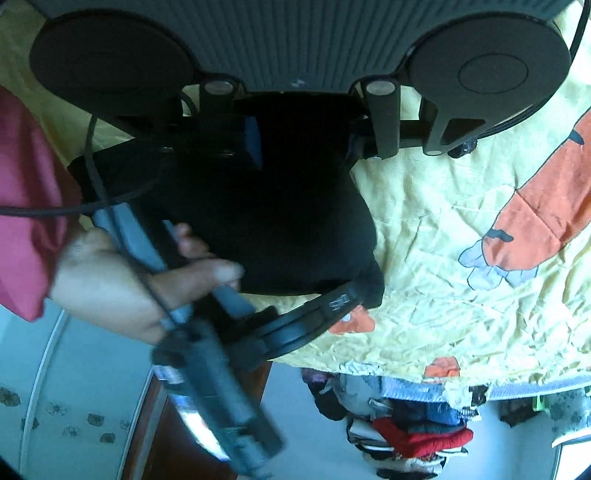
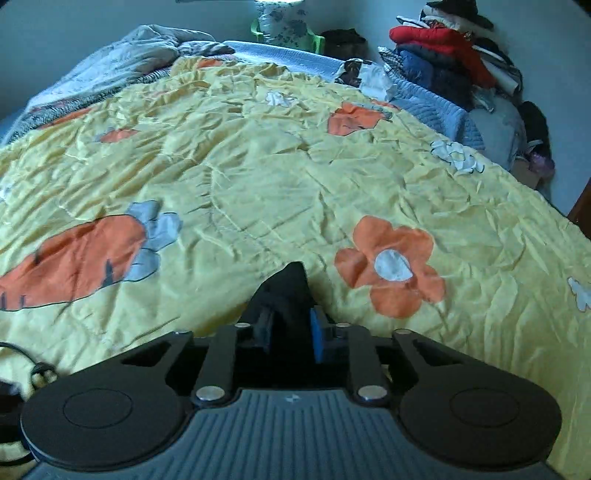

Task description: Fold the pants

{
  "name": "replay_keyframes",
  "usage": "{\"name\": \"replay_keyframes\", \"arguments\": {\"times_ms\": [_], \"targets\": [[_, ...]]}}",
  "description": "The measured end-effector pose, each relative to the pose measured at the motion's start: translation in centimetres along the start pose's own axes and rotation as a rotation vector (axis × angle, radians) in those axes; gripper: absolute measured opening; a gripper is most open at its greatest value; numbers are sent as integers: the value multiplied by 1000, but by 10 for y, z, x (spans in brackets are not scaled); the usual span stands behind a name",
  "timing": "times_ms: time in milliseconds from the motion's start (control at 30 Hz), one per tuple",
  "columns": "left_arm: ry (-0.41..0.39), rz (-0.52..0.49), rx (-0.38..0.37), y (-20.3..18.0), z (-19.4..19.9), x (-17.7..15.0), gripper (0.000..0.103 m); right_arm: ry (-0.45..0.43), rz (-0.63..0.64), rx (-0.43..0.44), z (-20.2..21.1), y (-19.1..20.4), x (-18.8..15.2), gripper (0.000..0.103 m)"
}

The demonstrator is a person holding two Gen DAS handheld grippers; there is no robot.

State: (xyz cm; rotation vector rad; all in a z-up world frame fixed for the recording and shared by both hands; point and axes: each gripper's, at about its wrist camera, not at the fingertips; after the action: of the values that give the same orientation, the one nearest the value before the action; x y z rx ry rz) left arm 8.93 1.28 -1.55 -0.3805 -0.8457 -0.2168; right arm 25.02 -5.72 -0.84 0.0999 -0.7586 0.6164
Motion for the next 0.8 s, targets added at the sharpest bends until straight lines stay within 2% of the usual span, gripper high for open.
{"name": "replay_keyframes", "arguments": {"times_ms": [167,233,267,333,433,500,567,600,633,667,700,767,800], "targets": [[6,-3,17,-4,3,-2,38,-30,-62,-25,-17,-5,10,18],[13,13,15,-2,7,2,41,-40,-119,-13,-15,-13,10,25],[16,23,20,1,10,3,49,-64,-139,-4,-8,-17,9,26],[-4,29,36,4,22,7,55,-131,-185,-17,22,-26,4,28],[-77,-2,106,5,36,17,57,-234,-222,-71,76,-44,-14,28],[-121,5,116,6,40,29,61,-265,-256,-84,106,-59,-31,29],[-135,23,79,4,36,45,67,-262,-285,-89,128,-71,-52,32],[-136,27,44,4,30,55,68,-251,-295,-90,134,-74,-63,36],[-134,29,1,1,24,63,74,-222,-304,-88,137,-79,-76,46],[-128,33,-45,0,15,72,80,-191,-306,-91,135,-82,-87,51],[-111,43,-86,-4,3,78,83,-157,-304,-100,132,-82,-99,56],[-51,61,-144,-10,-20,83,90,-76,-304,-114,121,-82,-123,55],[12,65,-161,-8,-39,82,91,-66,-298,-117,118,-80,-136,56]]}}
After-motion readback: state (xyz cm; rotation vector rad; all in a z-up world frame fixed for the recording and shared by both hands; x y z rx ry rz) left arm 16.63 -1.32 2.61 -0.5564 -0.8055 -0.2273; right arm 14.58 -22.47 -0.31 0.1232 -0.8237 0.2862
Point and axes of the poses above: each gripper's, at about its wrist camera, not at the fingertips, and z roughly against the way its jaws point, y to its left, x to its top, and after that the axes turned 2 degrees about z, right-handed
